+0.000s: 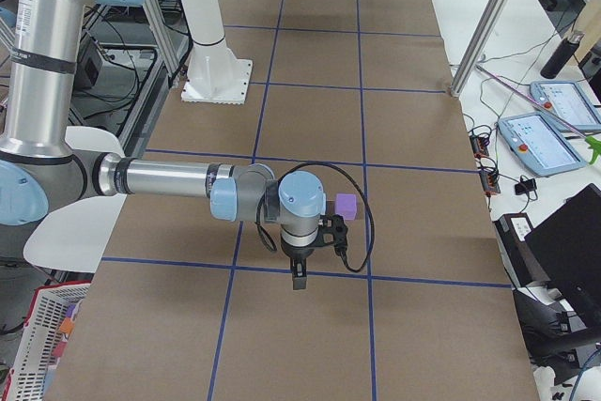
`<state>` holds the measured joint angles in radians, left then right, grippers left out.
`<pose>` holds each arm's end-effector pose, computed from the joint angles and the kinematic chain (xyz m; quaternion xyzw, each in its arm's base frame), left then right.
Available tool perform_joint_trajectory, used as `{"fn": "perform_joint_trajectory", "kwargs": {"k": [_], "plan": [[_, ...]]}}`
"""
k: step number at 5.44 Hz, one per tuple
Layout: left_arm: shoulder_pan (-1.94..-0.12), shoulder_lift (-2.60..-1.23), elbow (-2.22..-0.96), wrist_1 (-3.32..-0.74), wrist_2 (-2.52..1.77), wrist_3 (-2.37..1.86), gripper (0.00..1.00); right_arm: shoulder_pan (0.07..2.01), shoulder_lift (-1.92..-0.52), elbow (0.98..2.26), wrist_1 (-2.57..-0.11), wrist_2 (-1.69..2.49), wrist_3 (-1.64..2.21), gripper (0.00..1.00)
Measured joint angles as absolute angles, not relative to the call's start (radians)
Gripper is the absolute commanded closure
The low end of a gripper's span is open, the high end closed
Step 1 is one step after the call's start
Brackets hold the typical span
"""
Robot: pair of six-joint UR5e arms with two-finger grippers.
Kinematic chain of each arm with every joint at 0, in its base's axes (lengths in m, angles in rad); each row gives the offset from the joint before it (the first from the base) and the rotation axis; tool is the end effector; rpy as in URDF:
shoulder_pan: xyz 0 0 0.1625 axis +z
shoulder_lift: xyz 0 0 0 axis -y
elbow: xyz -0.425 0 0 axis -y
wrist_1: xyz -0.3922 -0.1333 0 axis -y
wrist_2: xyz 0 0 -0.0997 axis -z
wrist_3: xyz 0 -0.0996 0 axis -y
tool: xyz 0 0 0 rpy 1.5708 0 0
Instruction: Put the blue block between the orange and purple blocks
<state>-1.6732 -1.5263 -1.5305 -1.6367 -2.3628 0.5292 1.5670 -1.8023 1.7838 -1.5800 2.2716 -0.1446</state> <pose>-0.1102 -0.4614 0.6921 0.1115 0.3693 0.1918 0.9024 0.0676 -0.3924 0.6623 0.0112 -0.3433 -0.0649 0.9369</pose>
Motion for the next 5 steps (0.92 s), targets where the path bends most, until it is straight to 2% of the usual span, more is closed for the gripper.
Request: {"fn": "perform_joint_trajectory", "kwargs": {"k": [5], "plan": [[-1.675, -1.511, -1.551, -1.637, -2.362, 0.528, 0.0, 1.566, -1.802, 1.783, -1.58, 2.271, -0.146, 0.0]]}}
